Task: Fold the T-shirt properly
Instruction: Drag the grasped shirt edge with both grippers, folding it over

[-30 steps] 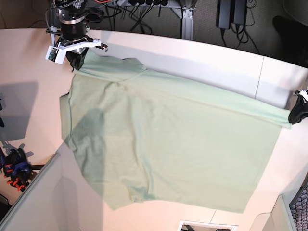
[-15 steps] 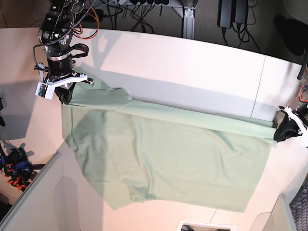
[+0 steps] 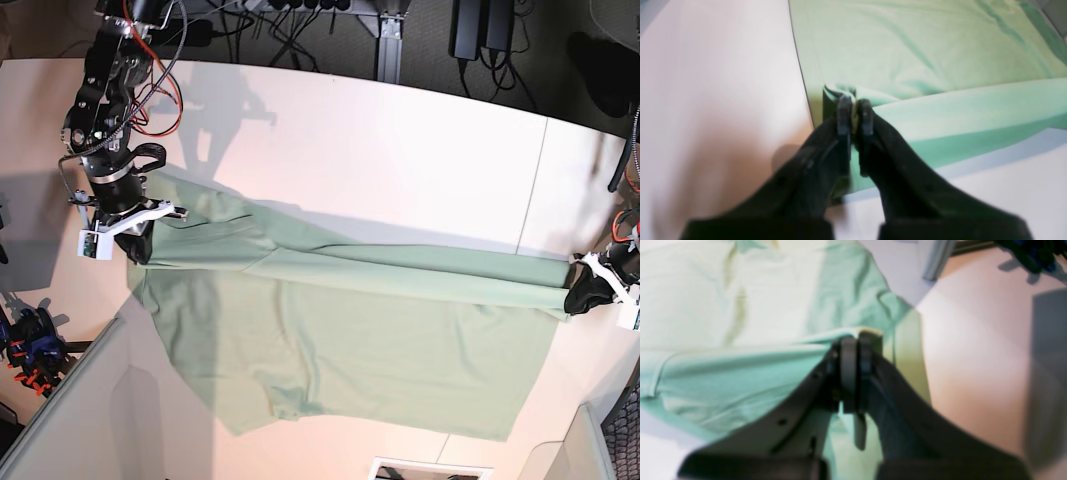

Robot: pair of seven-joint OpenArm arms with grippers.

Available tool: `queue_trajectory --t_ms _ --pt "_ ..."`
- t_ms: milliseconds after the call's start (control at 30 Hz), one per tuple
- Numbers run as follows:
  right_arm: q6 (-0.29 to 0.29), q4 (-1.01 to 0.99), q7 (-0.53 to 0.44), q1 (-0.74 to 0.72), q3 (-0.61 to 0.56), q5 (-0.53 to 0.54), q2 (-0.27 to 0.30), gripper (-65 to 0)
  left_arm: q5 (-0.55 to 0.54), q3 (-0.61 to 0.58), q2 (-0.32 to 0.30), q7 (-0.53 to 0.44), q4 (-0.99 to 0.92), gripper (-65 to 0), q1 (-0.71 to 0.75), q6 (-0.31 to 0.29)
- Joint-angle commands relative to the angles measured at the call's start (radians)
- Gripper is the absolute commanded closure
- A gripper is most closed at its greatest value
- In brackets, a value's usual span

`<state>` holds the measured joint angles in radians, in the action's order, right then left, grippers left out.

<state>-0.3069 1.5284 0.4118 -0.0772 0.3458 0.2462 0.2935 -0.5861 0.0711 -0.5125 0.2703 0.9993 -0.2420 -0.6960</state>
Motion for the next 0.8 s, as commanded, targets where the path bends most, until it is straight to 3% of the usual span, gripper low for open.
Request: queue_trajectory --t_ms 0,333,433,467,567,633,767 --pt "0.002 -0.001 -0.026 -0.039 -0.011 0.001 0.022 0.0 -0.003 0.006 -0.020 -0.031 0.014 0.0 -0.024 -0.002" --pt "0.003 -0.143 -0.035 -0.138 -0.152 -0.071 0.046 0.0 0.066 0.006 -0.016 -0.095 0.014 0.0 -0.030 -0.002" --pt "0.003 -0.151 -0.038 -0.138 -0.152 -0.071 0.037 0.0 0.068 0.006 -0.016 -0.095 0.014 -13.0 -0.029 -0.002" --pt "0.003 -0.151 -0.043 -0.138 -0.152 -0.071 0.036 -3.3 0.067 0.006 -0.016 -0.095 0.014 -18.0 -0.029 -0.002" --pt "0.004 -0.151 -0.056 -0.138 -0.152 -0.071 0.036 -24.2 0.066 0.006 -0.017 -0.093 0.014 -31.6 -0.029 0.022" --pt "0.004 -0.151 -0.057 -0.138 -0.151 -0.071 0.036 -33.8 0.045 0.006 -0.018 -0.065 0.014 -33.7 -0.030 0.050" --pt "0.005 -0.142 -0.042 -0.135 -0.098 -0.063 0.036 -34.9 -0.056 0.008 -0.018 0.000 0.021 -33.7 -0.035 0.048"
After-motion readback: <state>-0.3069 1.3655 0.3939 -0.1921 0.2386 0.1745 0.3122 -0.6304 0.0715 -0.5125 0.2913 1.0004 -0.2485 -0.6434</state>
